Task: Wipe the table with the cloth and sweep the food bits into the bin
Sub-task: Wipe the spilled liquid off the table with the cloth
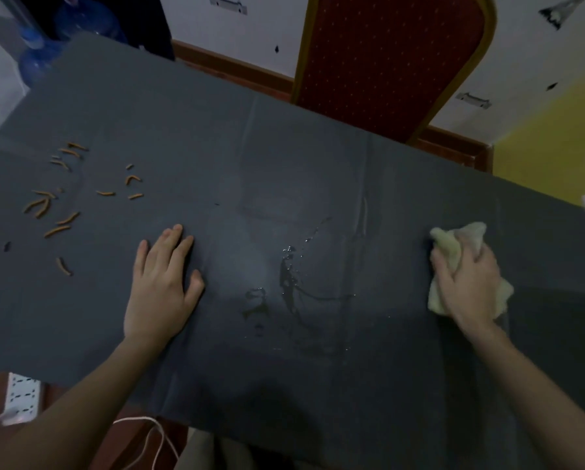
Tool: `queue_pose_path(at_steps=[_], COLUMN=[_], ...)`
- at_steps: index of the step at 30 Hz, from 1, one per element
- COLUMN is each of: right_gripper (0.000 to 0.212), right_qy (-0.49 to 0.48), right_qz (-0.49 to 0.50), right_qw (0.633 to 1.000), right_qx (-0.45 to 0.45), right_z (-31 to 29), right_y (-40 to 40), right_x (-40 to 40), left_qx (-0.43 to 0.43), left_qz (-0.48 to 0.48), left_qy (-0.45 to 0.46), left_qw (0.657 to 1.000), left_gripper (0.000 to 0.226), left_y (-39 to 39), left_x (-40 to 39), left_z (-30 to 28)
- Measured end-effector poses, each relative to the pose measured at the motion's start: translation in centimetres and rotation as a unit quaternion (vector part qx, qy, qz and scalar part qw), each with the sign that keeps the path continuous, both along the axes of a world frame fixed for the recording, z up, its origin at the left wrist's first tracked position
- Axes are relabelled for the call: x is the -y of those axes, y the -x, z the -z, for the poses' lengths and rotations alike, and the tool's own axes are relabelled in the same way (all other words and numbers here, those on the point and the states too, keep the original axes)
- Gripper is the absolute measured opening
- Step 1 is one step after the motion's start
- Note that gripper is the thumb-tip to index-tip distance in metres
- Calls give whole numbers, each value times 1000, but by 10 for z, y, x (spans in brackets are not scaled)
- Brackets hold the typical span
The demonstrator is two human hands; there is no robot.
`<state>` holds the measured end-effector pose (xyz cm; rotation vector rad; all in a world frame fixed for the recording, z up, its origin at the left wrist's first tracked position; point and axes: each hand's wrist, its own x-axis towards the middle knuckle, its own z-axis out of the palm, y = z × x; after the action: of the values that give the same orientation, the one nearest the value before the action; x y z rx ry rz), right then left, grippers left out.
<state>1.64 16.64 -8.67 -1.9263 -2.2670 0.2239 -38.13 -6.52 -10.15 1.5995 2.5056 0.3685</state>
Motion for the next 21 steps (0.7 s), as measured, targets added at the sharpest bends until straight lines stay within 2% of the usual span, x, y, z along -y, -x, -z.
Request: queue_pose_path(at_steps=[2,5,8,11,14,17,19,21], right_gripper=[54,51,53,51,49,49,48,50], right_qy=[-15,-35,-25,10,40,73,70,69], right_qz=[30,-30,-150,-321,-411,-491,-481,-400], right_qw=[999,999,988,946,908,867,873,914], right_qx=[-17,-6,-8,-51,-75,-57,-40,-17], right_z=[2,7,10,5,1,3,2,-3], right_y=[37,108,183,212,178,112,63,16], right_x=[-17,-15,35,99,127,132,119,98], left_qx=[-1,1,4,3,3,4,5,4], left_qz=[1,-1,-3,-1,-2,-5,-5,-4], left_qy=[-1,-5,-5,0,1,-6,-9,-7], left_qw=[1000,1000,1000,1000,1000,1000,1000,1000], left_gripper=[55,55,56,57,56,55,55,54], left_y=[0,0,-1,0,1,-1,-1,0], left_x=[-1,-1,0,-1,-1,0,-2,-1], left_z=[1,0,-1,-1,-1,-2,-4,-3])
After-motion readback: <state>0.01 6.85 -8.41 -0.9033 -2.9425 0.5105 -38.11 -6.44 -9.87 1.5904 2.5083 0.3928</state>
